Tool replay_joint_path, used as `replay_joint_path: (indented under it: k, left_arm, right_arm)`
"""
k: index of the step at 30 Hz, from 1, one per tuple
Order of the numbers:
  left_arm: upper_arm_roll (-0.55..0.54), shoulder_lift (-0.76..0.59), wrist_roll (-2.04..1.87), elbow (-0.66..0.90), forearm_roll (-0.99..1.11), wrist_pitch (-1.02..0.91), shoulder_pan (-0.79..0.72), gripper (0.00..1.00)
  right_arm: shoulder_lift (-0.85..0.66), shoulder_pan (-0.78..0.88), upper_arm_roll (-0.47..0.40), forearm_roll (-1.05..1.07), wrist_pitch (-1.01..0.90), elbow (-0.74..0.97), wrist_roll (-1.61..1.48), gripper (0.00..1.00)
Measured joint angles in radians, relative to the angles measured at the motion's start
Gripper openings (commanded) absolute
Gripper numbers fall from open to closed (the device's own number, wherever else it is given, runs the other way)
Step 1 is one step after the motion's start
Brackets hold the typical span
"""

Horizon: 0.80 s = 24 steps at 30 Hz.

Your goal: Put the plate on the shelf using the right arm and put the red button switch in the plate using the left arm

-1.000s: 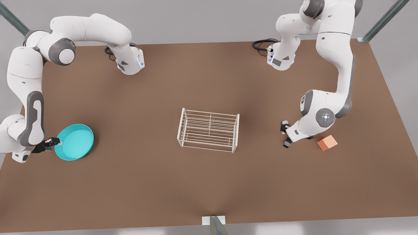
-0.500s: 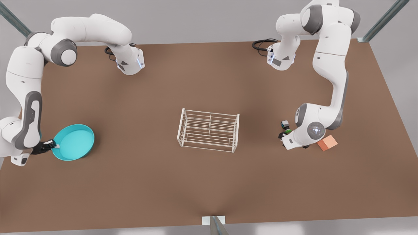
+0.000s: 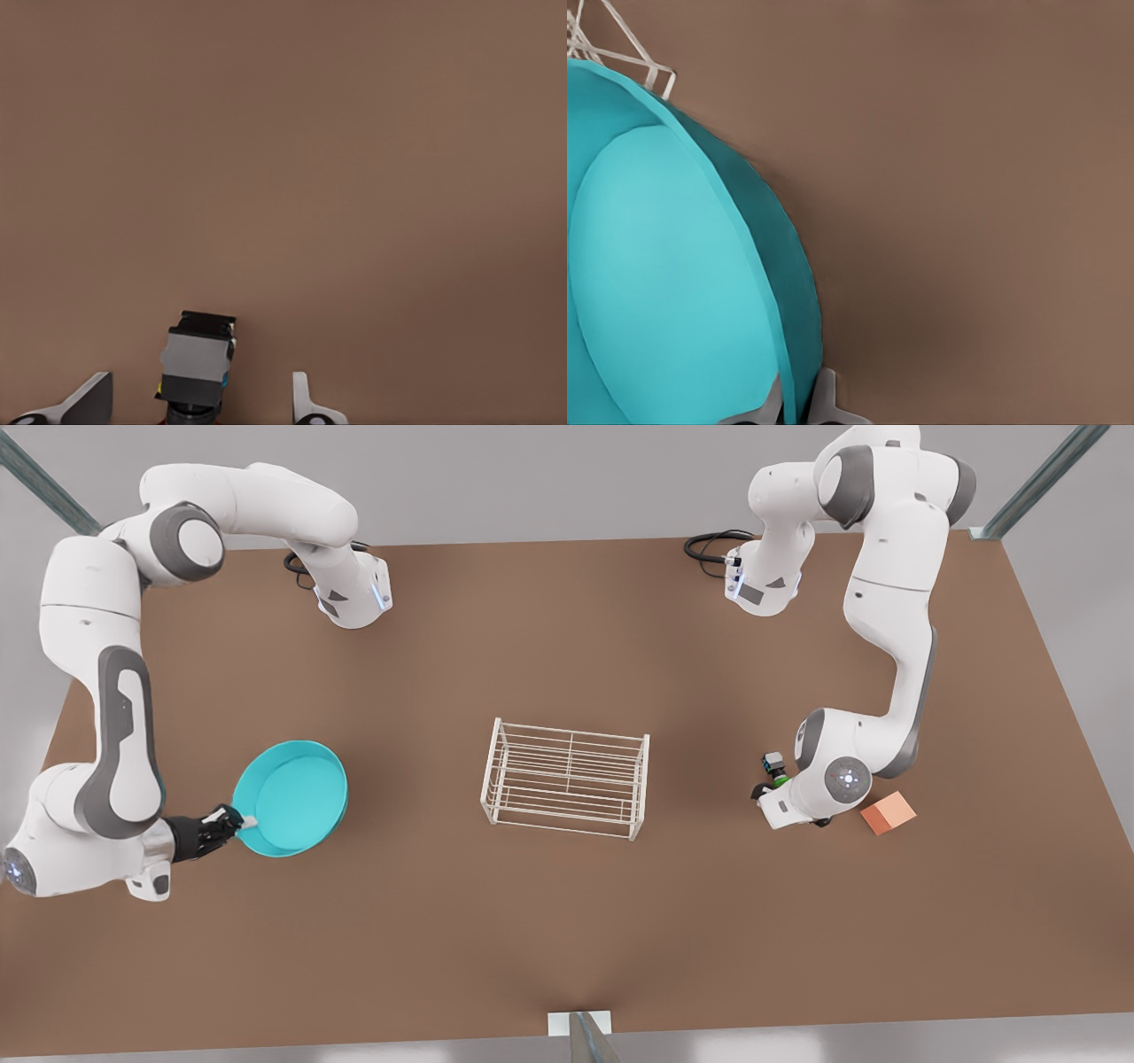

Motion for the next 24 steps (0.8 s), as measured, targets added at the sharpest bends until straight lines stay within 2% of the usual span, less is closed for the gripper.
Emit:
replay_joint_path:
  k: [10,16,24]
  left_arm:
    - [0.023,-0.022,0.005,-0.106,0.014,0.109,0.002,0.98]
    - [0.025,-0.055,0.008,-0.184,0.030,0.191,0.010,0.98]
    - [0.030,-0.030,0.013,-0.175,0.037,0.269,0.011,0.98]
  right_arm:
    - [0.000,0.050,0.220,0.001,-0.030,0.000,0.333,0.19]
    - [0.000,0.184,0.316,-0.051,-0.011,0.000,0.552,0.19]
    - [0.001,0.378,0.344,-0.097,0.085,0.000,0.876,0.19]
